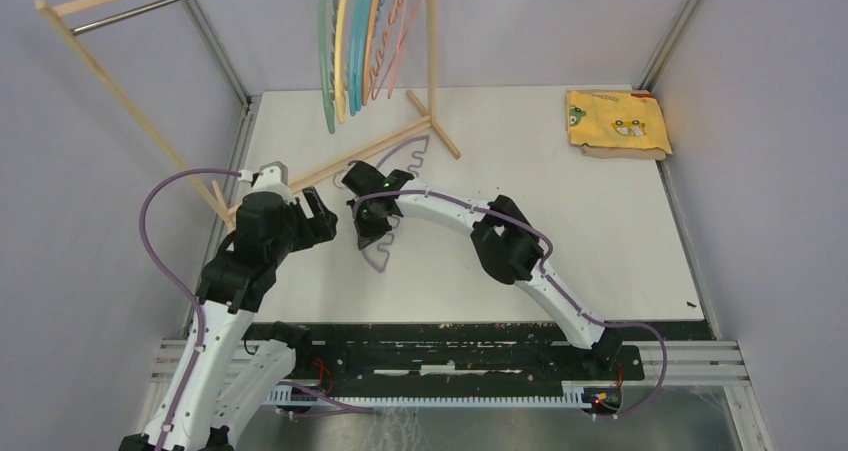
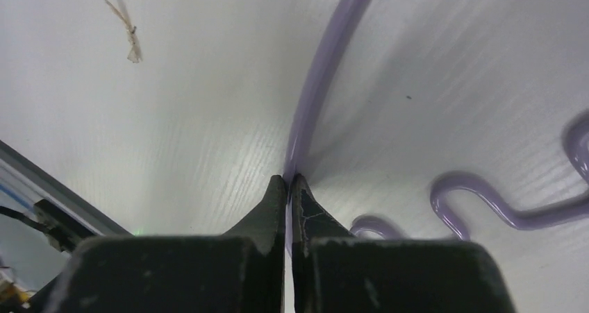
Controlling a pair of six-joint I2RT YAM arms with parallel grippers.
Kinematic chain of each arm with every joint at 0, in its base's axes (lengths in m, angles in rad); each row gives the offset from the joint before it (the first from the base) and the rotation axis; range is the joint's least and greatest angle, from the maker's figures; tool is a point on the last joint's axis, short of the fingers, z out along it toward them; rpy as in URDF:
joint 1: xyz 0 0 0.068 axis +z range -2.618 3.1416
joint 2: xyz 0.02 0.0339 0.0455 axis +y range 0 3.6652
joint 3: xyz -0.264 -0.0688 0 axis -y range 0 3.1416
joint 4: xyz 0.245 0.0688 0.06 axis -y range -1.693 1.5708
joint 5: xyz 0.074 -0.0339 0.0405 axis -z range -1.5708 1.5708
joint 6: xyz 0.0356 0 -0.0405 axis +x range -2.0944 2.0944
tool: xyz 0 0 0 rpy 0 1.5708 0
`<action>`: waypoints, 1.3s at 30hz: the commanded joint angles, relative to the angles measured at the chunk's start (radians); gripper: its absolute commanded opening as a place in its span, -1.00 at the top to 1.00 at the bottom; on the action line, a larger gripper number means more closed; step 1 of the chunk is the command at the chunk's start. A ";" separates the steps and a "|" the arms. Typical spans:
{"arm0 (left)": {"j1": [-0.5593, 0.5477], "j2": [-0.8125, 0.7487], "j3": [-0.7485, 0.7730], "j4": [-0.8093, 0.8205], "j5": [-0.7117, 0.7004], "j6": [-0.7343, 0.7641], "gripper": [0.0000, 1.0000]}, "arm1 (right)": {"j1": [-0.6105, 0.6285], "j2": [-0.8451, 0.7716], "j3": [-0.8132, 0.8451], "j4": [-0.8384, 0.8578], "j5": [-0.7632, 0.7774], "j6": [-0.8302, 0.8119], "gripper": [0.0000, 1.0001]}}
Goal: Organize the hangers
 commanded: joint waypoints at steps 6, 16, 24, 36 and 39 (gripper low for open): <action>0.005 0.002 -0.013 0.074 0.093 -0.035 -0.67 | -0.201 -0.319 -0.513 0.702 -0.301 0.495 0.99; 0.005 0.076 -0.132 0.260 0.195 -0.088 -0.66 | -0.212 -0.343 -0.499 0.954 -0.401 0.758 0.99; 0.005 0.138 -0.170 0.341 0.190 -0.100 -0.65 | -0.211 -0.383 -0.547 0.914 -0.427 0.755 0.99; 0.005 0.190 -0.154 0.365 0.184 -0.096 -0.63 | -0.218 -0.298 -0.259 0.242 -0.165 0.288 -0.54; 0.004 0.204 -0.150 0.371 0.204 -0.101 -0.62 | -0.219 -0.206 -0.095 0.091 -0.021 0.215 -0.55</action>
